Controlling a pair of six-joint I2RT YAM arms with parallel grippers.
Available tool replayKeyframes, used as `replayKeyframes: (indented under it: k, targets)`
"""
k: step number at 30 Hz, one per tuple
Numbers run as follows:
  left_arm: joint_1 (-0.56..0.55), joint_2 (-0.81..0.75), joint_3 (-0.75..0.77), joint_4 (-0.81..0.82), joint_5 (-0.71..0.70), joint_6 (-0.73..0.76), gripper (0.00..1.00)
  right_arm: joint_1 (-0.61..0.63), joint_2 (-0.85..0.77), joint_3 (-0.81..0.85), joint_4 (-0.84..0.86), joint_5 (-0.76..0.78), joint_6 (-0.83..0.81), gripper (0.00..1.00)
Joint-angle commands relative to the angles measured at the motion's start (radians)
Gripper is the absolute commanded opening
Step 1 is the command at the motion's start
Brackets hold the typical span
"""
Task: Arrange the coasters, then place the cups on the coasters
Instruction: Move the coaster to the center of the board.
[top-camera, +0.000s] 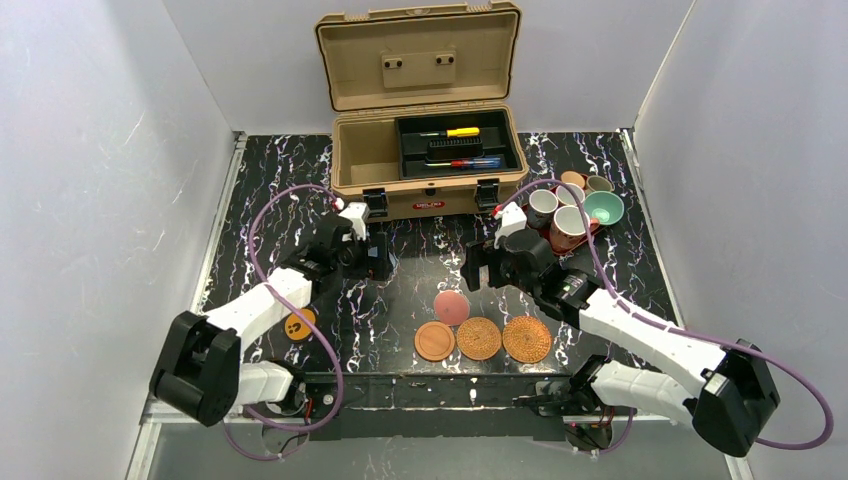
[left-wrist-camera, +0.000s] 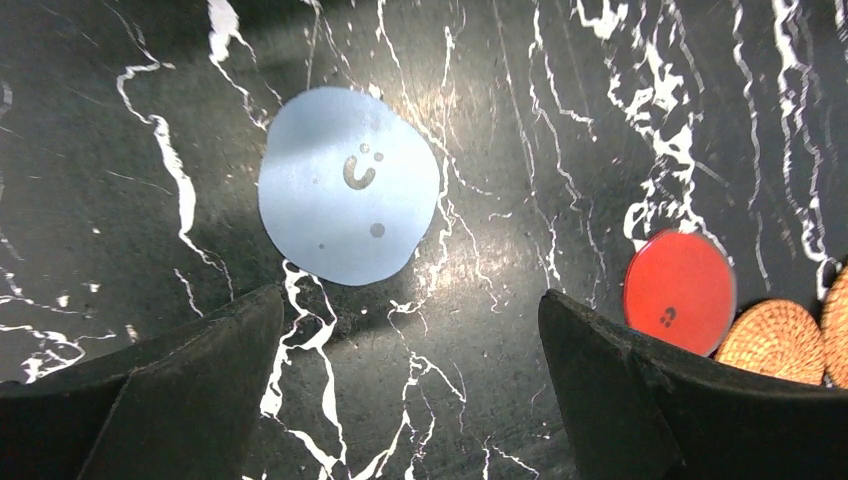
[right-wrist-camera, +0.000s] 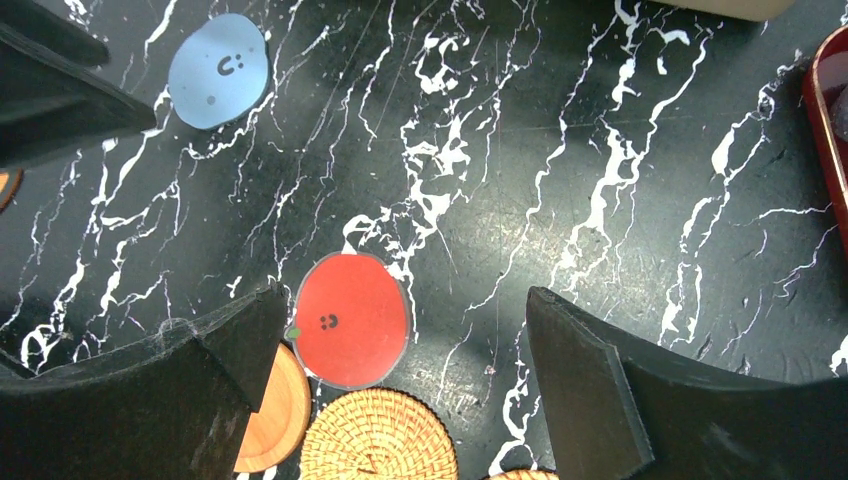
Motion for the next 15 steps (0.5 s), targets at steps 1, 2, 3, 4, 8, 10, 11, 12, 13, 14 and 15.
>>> replayKeyframes:
  k: [1, 2, 3, 4, 8, 10, 11, 12, 13, 14, 15]
  targets:
    - [-0.007, 0.061, 0.03, 0.004, 0.041, 0.047, 0.98, -0.004, -0.042, -0.001, 0.01, 0.011, 0.005, 0.98]
    - [-0.008, 0.069, 0.026, 0.012, 0.044, 0.051, 0.98, -0.005, -0.045, -0.001, 0.008, 0.011, 0.005, 0.98]
    - [-0.007, 0.073, 0.018, 0.053, 0.048, 0.061, 0.98, -0.005, -0.048, -0.001, 0.007, 0.012, 0.007, 0.98]
    - [-0.007, 0.074, 0.011, 0.077, 0.057, 0.07, 0.98, -0.005, -0.052, 0.0, 0.005, 0.011, 0.007, 0.98]
    - [-0.007, 0.108, 0.011, 0.102, 0.041, 0.092, 0.98, -0.005, -0.064, -0.002, 0.006, 0.016, 0.01, 0.98]
    - [-0.007, 0.131, 0.016, 0.107, 0.044, 0.096, 0.98, -0.005, -0.066, -0.003, 0.01, 0.016, 0.012, 0.98]
    - [-0.007, 0.142, 0.018, 0.11, 0.044, 0.092, 0.98, -0.005, -0.067, -0.004, 0.012, 0.016, 0.013, 0.99]
    - [-0.008, 0.156, 0.019, 0.11, 0.039, 0.086, 0.98, -0.005, -0.068, -0.004, 0.012, 0.016, 0.013, 0.98]
    - [-0.007, 0.166, 0.019, 0.111, 0.03, 0.078, 0.98, -0.005, -0.068, -0.004, 0.014, 0.015, 0.014, 0.98]
    - [-0.008, 0.172, 0.017, 0.113, 0.022, 0.071, 0.98, -0.005, -0.068, -0.003, 0.014, 0.016, 0.014, 0.98]
    - [-0.007, 0.175, 0.014, 0.115, 0.014, 0.062, 0.98, -0.005, -0.07, -0.003, 0.014, 0.016, 0.014, 0.98]
